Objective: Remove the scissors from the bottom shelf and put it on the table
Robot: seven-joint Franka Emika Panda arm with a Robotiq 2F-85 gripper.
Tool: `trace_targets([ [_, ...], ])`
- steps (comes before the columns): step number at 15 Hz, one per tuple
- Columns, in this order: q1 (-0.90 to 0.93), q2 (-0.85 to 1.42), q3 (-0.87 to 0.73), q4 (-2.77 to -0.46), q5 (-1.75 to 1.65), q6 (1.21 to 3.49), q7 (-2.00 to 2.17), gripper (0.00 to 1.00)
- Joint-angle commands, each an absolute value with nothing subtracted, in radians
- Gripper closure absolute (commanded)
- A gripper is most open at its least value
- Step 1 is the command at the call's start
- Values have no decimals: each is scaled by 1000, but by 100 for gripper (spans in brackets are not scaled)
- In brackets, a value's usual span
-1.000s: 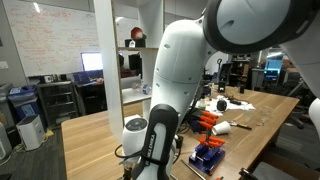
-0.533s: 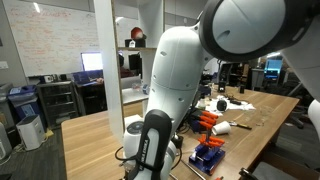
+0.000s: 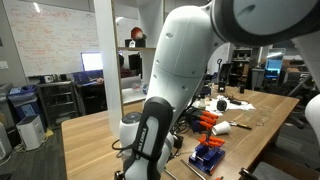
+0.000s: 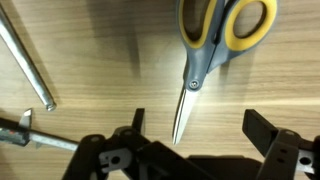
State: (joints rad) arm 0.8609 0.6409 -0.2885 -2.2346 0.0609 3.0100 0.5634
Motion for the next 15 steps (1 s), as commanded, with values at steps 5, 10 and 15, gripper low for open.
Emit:
trace_targets([
  [5,1032,200,-537,-2414,-296,2649,631,0],
  [10,1080,-77,-671,-2477,-560,2412,608,0],
  [15,674,-336,-379,-2543,-642,2216,538,0],
])
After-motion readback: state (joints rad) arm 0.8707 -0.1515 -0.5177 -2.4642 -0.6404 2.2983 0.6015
